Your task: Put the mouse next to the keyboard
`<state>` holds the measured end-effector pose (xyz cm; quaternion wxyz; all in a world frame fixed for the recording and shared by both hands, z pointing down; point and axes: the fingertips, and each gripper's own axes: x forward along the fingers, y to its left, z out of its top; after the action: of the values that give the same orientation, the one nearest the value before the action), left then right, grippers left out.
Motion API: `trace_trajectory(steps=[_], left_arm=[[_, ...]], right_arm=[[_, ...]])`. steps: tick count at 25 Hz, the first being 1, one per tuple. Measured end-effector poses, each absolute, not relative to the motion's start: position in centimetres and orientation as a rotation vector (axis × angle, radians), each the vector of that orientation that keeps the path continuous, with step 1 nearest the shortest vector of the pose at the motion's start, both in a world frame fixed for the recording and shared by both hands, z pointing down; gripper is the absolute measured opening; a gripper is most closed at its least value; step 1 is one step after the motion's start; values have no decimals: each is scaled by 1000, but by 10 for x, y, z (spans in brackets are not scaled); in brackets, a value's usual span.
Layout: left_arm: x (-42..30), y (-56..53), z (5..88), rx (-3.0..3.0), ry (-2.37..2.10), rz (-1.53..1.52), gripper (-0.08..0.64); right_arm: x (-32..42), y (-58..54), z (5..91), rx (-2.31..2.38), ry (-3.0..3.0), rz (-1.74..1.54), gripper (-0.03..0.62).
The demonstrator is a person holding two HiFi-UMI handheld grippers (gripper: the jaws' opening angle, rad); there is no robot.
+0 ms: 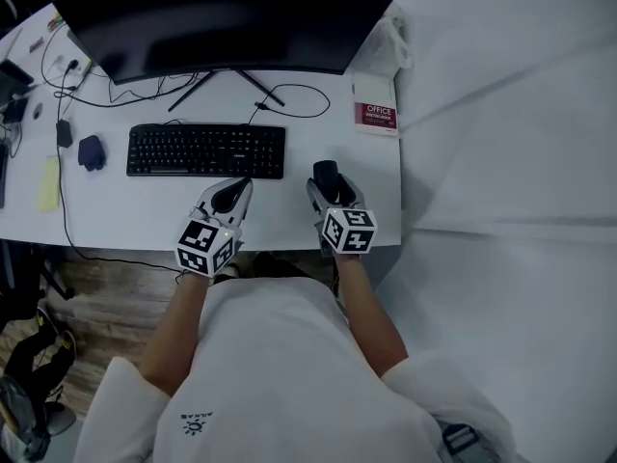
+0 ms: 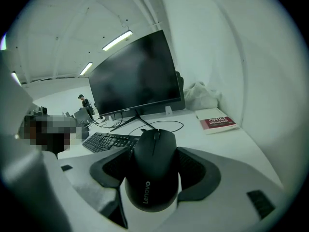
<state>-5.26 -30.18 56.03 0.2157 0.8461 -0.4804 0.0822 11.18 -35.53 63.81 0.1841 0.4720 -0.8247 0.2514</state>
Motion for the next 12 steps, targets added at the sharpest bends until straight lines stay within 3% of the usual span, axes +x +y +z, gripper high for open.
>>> trace_trajectory(steps=[12], left_arm=[[-21, -326, 595, 2296, -1303, 286, 6]], right_arm=[[106, -388, 695, 1289, -2201, 761, 307]])
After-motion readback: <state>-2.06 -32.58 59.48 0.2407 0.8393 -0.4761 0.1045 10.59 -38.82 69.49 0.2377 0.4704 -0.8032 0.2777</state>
